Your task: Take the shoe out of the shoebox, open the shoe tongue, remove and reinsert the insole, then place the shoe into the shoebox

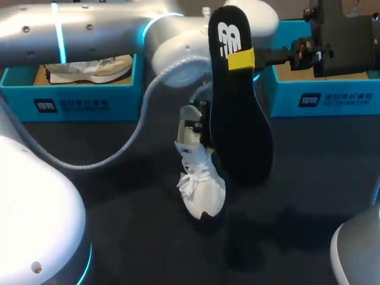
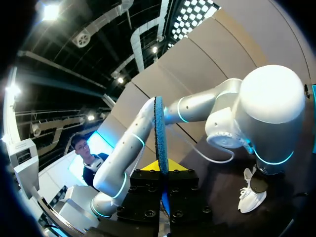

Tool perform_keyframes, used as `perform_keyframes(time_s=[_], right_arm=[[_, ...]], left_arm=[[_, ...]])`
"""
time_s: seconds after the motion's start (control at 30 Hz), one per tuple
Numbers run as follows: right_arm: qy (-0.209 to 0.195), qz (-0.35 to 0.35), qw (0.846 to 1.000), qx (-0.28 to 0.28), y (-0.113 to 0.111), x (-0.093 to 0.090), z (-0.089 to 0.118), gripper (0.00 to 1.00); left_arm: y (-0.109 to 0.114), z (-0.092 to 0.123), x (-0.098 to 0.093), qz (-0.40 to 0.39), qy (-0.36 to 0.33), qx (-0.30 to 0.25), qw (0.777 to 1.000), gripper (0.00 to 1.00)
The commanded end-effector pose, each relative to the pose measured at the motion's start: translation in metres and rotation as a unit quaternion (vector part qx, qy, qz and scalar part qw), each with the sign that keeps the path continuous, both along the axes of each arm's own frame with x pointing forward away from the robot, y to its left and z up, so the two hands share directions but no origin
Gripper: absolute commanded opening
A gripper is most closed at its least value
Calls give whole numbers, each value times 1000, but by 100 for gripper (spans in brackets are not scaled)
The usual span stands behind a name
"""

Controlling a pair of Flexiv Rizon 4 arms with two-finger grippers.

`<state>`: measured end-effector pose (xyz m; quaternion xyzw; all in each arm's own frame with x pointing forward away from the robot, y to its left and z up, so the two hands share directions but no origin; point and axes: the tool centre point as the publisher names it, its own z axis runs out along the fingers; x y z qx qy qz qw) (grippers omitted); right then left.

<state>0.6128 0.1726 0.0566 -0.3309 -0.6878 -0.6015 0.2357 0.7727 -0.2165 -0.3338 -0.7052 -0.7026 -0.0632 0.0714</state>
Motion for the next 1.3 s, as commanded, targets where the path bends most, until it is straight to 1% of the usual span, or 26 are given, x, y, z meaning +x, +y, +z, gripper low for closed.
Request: perform_keyframes(time_s=[0.03, 0.17, 0.6, 0.77, 0.93, 1.1, 1.13, 1.17, 1.2, 1.23, 1.3], right_arm=[[2, 0, 1000, -1, 5, 3, 1, 0], [2, 0, 1000, -1, 5, 3, 1, 0], [2, 0, 1000, -1, 5, 3, 1, 0], [2, 0, 1000, -1, 5, 3, 1, 0], [2, 0, 1000, -1, 5, 3, 1, 0], [2, 0, 1000, -1, 5, 3, 1, 0], [2, 0, 1000, -1, 5, 3, 1, 0], [2, 0, 1000, -1, 5, 3, 1, 0], [2, 0, 1000, -1, 5, 3, 1, 0], [2, 0, 1000, -1, 5, 3, 1, 0], [2, 0, 1000, -1, 5, 3, 1, 0]], left_arm=[[-16, -11, 6, 0, 2, 45, 999, 0], [-15, -18, 8, 4, 12, 60, 998, 0], [5, -25, 4, -1, 21, 74, 997, 0], [3, -35, 5, 7, 34, 81, 996, 0], [0, -41, 0, 1, 33, 86, 996, 0], [1, -38, -4, -10, 37, 79, 996, 0], [2, -36, -4, -11, 38, 77, 996, 14], [3, -33, -5, -11, 38, 74, 996, 41], [3, -31, -5, -13, 38, 72, 997, 60], [4, -28, -5, -12, 37, 66, 997, 100], [4, -22, -3, -9, 36, 61, 997, 100]])
